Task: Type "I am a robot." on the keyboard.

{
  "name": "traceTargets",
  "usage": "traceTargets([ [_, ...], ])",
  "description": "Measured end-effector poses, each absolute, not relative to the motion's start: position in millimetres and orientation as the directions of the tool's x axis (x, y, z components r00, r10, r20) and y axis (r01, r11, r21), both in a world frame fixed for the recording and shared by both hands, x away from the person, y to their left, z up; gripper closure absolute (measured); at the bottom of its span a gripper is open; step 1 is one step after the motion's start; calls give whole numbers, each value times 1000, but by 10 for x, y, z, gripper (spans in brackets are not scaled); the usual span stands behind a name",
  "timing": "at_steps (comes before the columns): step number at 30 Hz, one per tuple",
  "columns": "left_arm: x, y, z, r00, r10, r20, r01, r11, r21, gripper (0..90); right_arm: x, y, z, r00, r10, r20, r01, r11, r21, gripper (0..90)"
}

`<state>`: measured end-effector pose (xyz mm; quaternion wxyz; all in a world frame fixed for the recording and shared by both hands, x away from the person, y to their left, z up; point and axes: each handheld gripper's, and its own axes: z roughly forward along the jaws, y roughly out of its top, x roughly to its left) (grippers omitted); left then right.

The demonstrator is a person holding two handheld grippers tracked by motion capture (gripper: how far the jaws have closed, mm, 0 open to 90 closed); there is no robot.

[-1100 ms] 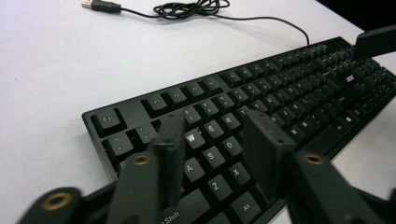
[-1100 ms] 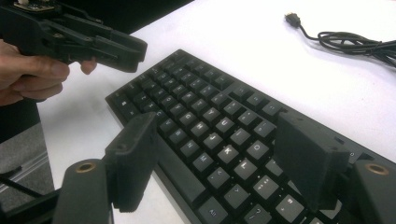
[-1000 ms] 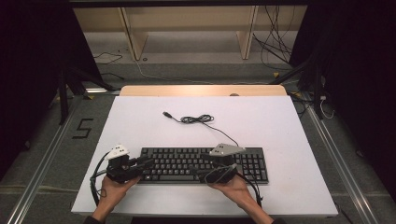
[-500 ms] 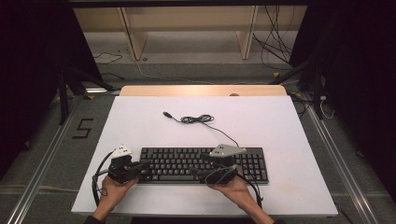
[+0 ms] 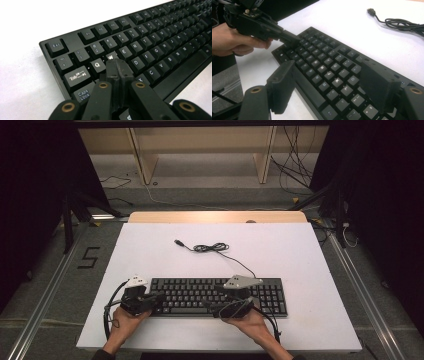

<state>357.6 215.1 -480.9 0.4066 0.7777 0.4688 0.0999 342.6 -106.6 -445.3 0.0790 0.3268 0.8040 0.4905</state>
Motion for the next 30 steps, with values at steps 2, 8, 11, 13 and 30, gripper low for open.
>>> traceTargets([
  [2, 3577, 2151, -4809, 539, 812, -225, 650, -231, 724, 889, 3424, -1064, -4452, -774, 603, 194, 447, 304, 841, 299],
  [8, 3595, 2150, -4828, 536, 812, -230, 665, -238, 708, 890, 3422, -1063, -4451, -775, 602, 193, 446, 303, 842, 300],
  [11, 3592, 2145, -4826, 536, 813, -226, 663, -239, 710, 890, 3420, -1062, -4446, -775, 602, 192, 446, 305, 841, 300],
  [13, 3587, 2155, -4817, 542, 812, -218, 656, -245, 714, 889, 3419, -1063, -4443, -775, 602, 193, 446, 303, 842, 300],
  [30, 3472, 2245, -4652, 545, 790, -281, 586, -120, 802, 519, 3418, -1064, -4437, -776, 600, 195, 441, 296, 847, 299],
])
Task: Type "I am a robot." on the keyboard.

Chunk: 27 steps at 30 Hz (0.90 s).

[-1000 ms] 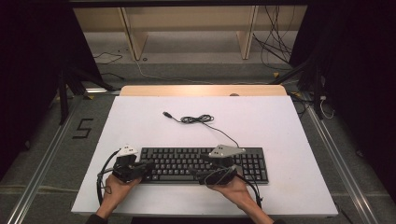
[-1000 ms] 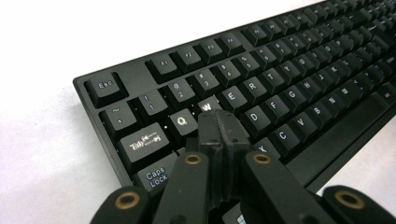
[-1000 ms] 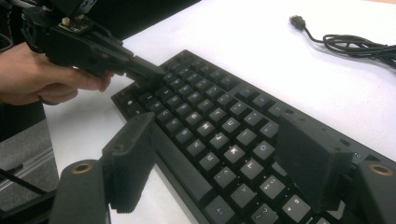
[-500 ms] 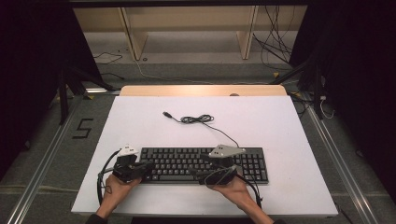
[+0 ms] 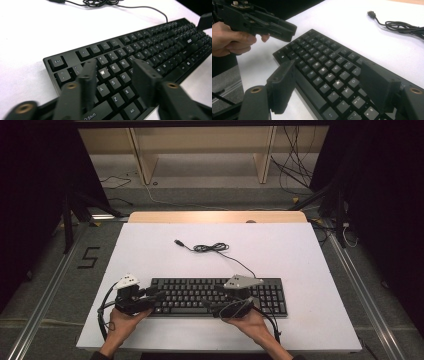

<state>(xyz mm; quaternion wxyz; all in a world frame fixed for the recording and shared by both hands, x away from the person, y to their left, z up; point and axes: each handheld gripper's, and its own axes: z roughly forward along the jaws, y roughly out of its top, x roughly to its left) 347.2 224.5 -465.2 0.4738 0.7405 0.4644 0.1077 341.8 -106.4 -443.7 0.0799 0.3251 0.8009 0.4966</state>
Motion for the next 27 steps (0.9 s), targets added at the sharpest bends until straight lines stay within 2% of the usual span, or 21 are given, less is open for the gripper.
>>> traceTargets([
  [5, 3446, 2241, -4627, 556, 777, -294, 566, -96, 819, 419, 3415, -1053, -4447, -780, 595, 195, 439, 298, 848, 300],
  [11, 3419, 2231, -4601, 574, 765, -294, 538, -82, 839, 359, 3410, -1032, -4461, -783, 589, 198, 440, 300, 846, 299],
  [27, 3391, 2226, -4574, 596, 747, -294, 502, -62, 863, 305, 3415, -905, -4540, -803, 562, 201, 443, 335, 832, 333],
])
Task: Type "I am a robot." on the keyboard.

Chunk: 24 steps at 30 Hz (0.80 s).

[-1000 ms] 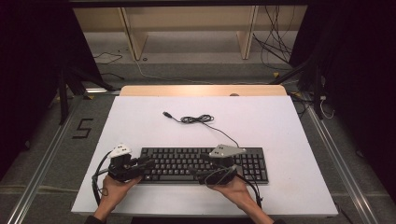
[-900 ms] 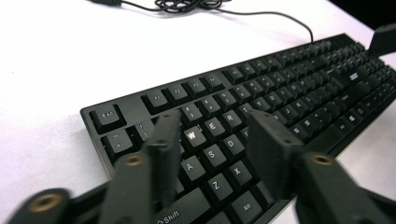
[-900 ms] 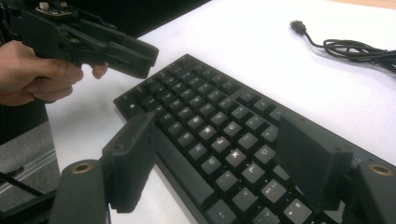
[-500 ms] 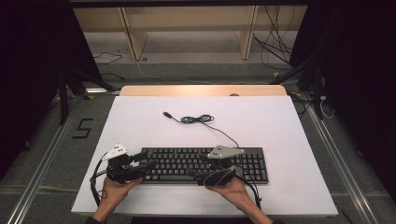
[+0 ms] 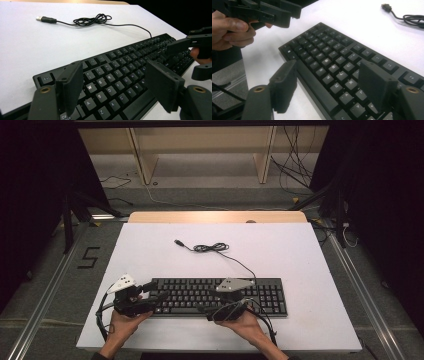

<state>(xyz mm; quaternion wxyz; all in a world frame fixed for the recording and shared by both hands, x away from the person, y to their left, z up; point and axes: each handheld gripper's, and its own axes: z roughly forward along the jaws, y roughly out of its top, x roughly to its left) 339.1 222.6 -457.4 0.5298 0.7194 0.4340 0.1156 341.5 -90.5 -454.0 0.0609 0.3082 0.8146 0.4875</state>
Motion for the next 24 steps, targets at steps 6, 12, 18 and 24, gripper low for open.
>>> traceTargets([
  [6, 3388, 2228, -4571, 599, 746, -292, 498, -61, 865, 296, 3435, -876, -4575, -804, 559, 203, 456, 360, 814, 460],
  [12, 3388, 2228, -4571, 598, 747, -291, 497, -62, 865, 280, 3441, -860, -4613, -808, 554, 200, 460, 383, 801, 666],
  [18, 3384, 2229, -4567, 601, 746, -287, 491, -61, 869, 278, 3446, -826, -4659, -809, 557, 190, 466, 409, 785, 820],
  [24, 3382, 2229, -4565, 601, 746, -288, 488, -57, 871, 276, 3445, -789, -4699, -812, 554, 181, 470, 439, 765, 898],
])
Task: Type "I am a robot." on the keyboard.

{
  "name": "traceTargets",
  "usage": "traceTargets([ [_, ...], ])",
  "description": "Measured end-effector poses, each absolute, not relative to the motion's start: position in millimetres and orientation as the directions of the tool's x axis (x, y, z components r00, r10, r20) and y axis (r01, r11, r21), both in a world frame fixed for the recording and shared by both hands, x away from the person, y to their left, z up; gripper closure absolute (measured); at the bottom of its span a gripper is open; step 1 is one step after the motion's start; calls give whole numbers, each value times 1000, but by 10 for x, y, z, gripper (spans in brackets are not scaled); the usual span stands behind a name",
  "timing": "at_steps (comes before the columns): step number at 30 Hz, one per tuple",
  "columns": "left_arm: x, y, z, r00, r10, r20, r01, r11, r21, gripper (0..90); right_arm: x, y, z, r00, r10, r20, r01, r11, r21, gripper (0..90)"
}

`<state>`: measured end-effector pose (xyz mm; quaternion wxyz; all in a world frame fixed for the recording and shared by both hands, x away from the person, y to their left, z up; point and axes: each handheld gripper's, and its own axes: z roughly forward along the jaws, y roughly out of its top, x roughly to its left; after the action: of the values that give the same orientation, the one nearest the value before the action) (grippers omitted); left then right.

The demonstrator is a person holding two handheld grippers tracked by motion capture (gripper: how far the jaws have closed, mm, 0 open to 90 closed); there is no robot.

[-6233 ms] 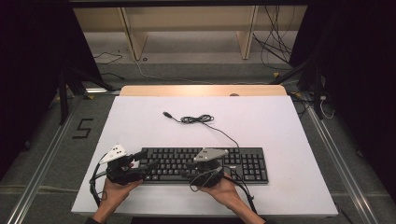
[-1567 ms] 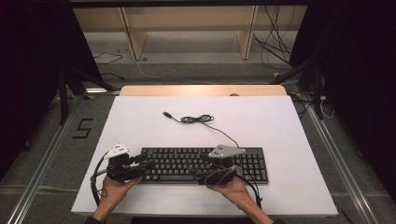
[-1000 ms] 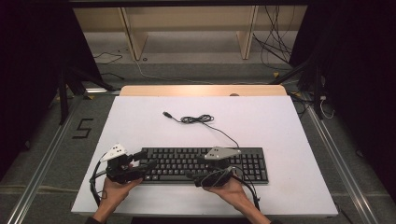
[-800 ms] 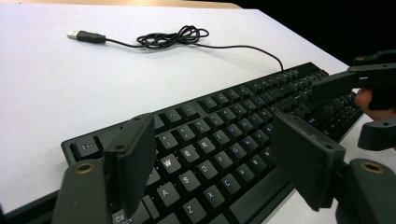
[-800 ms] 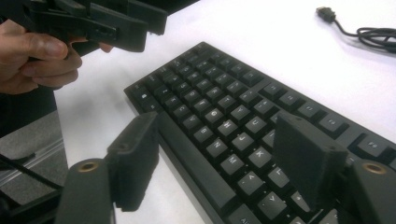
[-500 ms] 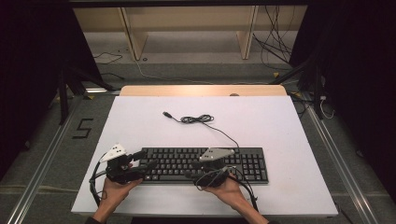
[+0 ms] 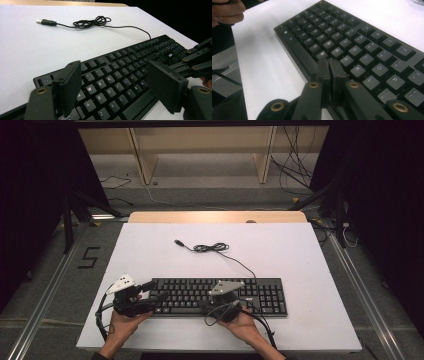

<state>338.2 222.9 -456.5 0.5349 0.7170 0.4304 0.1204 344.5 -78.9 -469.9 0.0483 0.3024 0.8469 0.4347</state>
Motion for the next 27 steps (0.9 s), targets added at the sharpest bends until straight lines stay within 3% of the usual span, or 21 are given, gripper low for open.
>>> traceTargets([
  [19, 3378, 2224, -4563, 605, 744, -284, 483, -59, 874, 276, 3430, -695, -4828, -809, 574, 122, 470, 508, 722, 900],
  [27, 3388, 2234, -4568, 601, 748, -282, 486, -62, 872, 277, 3432, -737, -4796, -804, 575, 149, 481, 482, 732, 882],
])
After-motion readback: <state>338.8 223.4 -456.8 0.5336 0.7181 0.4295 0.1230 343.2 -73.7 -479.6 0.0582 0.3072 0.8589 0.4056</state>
